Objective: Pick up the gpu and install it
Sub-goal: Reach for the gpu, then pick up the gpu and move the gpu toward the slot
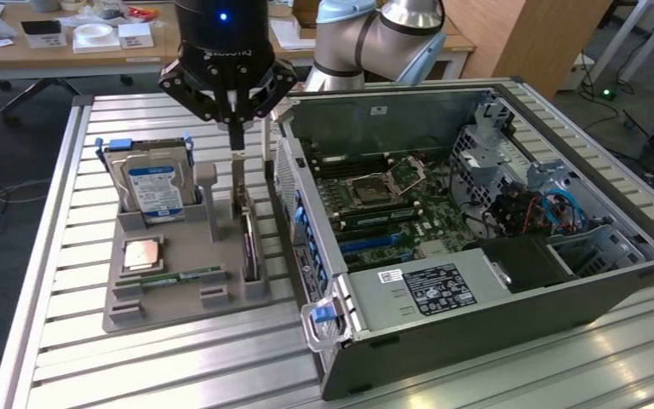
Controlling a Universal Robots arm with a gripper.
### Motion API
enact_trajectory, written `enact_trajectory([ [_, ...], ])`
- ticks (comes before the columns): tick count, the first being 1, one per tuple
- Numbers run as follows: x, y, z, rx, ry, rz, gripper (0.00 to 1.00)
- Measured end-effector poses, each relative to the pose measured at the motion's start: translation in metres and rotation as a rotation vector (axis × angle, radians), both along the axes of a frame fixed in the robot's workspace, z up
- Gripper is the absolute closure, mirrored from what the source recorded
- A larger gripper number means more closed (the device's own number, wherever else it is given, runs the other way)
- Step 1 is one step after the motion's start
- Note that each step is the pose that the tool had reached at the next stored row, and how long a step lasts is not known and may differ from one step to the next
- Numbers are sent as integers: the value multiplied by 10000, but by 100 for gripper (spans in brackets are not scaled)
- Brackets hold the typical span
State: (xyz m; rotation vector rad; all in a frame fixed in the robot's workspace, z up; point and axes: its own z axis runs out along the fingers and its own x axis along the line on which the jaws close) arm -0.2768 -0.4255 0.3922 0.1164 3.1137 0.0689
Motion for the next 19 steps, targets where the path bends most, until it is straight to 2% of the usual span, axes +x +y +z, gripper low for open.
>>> enact_trajectory([
  [5,-3,-38,0,-11,1,-1,89],
  [19,-23,-41,0,-12,0,-1,89],
])
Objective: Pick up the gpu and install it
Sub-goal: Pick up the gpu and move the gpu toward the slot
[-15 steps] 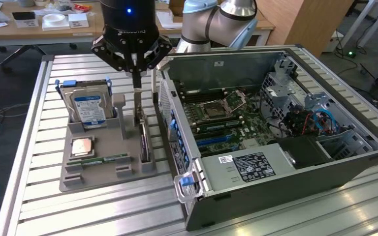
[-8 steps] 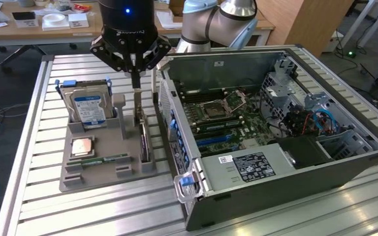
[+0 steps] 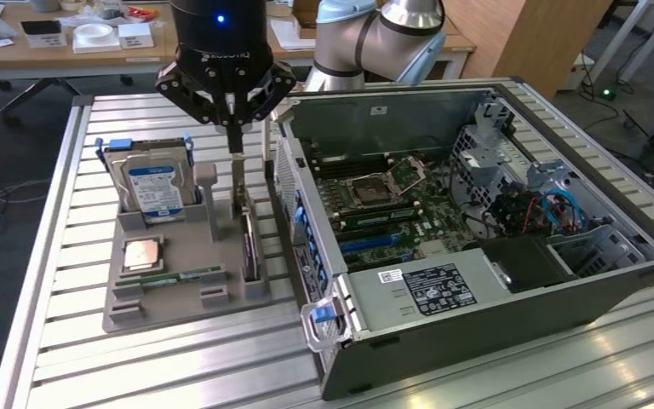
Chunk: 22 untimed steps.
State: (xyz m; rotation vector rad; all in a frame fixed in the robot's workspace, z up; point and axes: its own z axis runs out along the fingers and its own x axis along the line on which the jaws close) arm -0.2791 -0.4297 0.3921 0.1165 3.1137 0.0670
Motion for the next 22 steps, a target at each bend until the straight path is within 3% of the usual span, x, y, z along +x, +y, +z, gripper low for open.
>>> enact_trajectory([
  [11,0,0,0,0,0,0,89],
  [13,0,0,0,0,0,0,77],
  [14,0,0,0,0,0,0,77],
  [18,0,0,0,0,0,0,58],
  [22,0,0,0,0,0,0,58],
])
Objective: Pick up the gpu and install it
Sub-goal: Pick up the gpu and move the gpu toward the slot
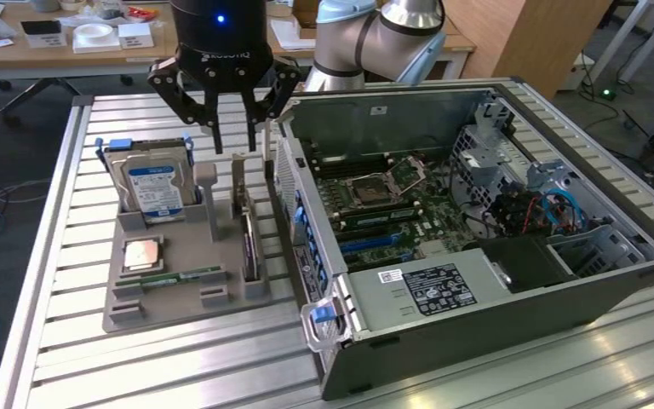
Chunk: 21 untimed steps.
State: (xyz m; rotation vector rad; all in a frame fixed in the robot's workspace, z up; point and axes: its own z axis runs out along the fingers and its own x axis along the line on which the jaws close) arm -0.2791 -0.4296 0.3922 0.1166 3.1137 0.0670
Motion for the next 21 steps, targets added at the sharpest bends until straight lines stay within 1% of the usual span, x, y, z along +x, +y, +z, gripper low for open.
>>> enact_trajectory([
  [13,0,0,-4,0,0,0,58],
  [21,0,0,-140,-1,5,0,58],
])
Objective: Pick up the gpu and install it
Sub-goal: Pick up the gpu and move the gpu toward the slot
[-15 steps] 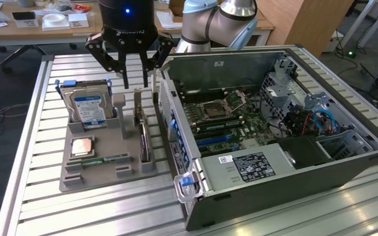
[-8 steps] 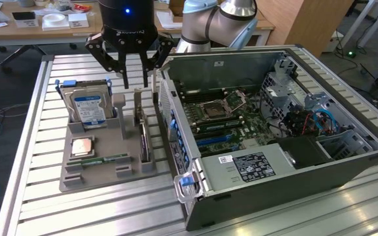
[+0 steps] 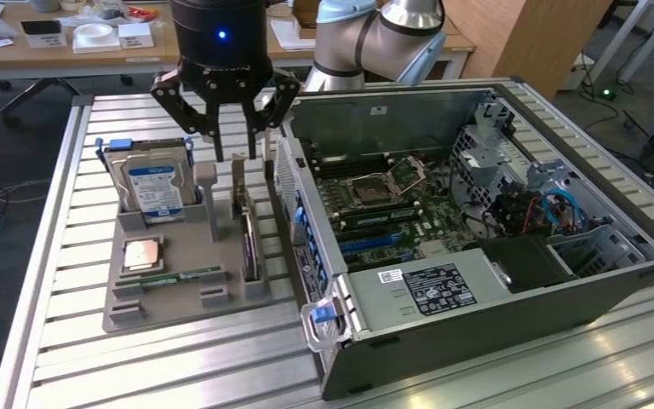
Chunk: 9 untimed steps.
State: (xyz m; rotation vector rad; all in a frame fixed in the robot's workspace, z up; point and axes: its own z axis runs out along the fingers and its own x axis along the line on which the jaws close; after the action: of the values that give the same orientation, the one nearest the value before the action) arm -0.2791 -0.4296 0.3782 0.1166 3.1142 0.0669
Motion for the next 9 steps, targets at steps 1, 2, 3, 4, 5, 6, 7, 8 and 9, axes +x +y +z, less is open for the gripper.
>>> enact_trajectory([
  [1,0,0,-18,1,0,0,58],
  [2,0,0,-36,0,2,0,58],
  [3,-1,0,-54,0,4,1,58],
  [4,0,0,-72,1,4,1,58],
  [5,-1,0,-86,1,4,1,58],
  [6,-1,0,-90,10,5,1,58],
  [7,-2,0,-91,29,7,0,58],
  [8,-2,1,-91,41,6,-1,58],
  [9,-2,1,-91,41,6,-1,58],
])
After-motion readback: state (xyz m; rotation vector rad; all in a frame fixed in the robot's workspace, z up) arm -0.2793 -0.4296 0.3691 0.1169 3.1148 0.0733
